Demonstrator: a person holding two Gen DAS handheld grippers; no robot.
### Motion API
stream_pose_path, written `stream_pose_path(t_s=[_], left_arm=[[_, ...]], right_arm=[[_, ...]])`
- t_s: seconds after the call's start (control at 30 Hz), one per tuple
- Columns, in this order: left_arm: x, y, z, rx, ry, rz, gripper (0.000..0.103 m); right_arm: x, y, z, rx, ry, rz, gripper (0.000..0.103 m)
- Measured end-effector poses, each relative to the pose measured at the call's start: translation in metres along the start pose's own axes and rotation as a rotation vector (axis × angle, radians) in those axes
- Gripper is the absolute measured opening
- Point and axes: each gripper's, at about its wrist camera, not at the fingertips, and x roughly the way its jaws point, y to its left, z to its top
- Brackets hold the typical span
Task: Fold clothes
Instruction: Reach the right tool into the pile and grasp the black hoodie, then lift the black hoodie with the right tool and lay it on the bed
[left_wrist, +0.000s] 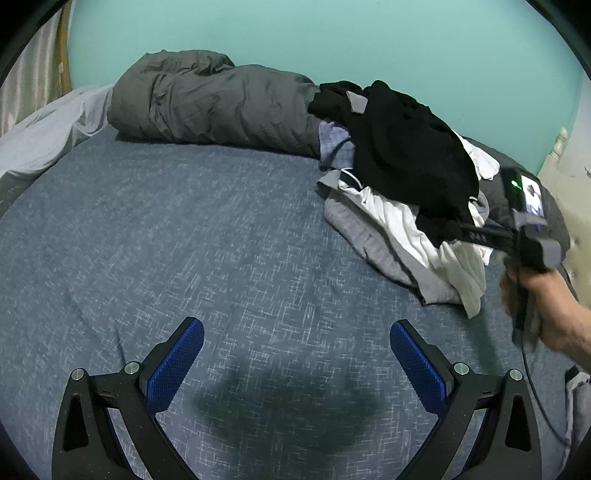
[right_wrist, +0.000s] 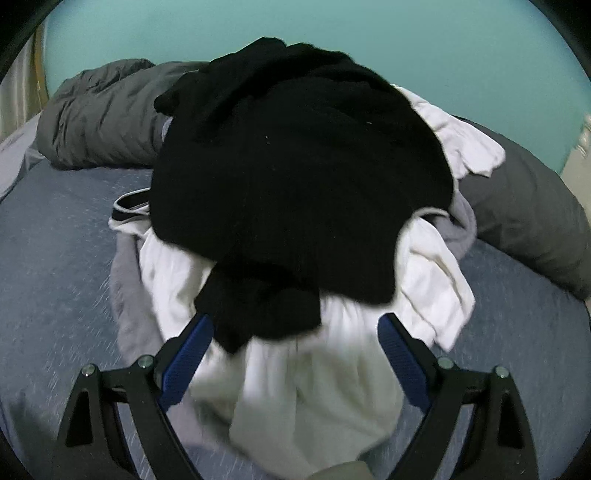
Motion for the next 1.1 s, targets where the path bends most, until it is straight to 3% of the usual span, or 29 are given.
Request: stream_pose_path(t_s=[0.07, 0.13, 0.2, 0.27, 0.3, 0.6, 0.83, 1.1], left_arm=[[0.000, 0.003, -0.004, 0.006, -0.003, 0.001, 0.103], [0.000, 0.007, -0.009, 0.014, -0.002, 0.004, 0.103], [0.000, 0.011, -0.016, 0.017, 0.003, 0.007, 0.103], [0.000, 0.015, -0.022, 0.013, 0.007, 0.008, 0.103], [-0.001, 0.017, -0.025, 0.010, 0.008, 0.008, 0.103], [-0.040, 0.024, -0.052, 0.011, -0.022, -0.002, 0.103], [-0.091, 0.033, -0.074, 0.009, -0.075, -0.005, 0.103], [-0.151, 0.036, -0.110, 0.026, -0.138, -0.027, 0.103]], right_arm=[[0.008, 0.003, 0.008, -0.019, -0.010, -0.005, 0.083], [0.011, 0.008, 0.016, -0.051, -0.018, -0.002, 0.062], [0.008, 0.012, 0.023, -0.082, -0.038, 0.009, 0.030], [-0.005, 0.014, 0.025, -0.095, -0.083, 0.032, 0.010], [-0.013, 0.015, 0.026, -0.099, -0.109, 0.045, 0.005], [-0.104, 0.018, -0.009, -0.066, -0.237, 0.214, 0.004], [-0.195, 0.034, -0.067, -0.003, -0.292, 0.365, 0.004], [-0.277, 0.049, -0.122, 0.049, -0.343, 0.480, 0.004]])
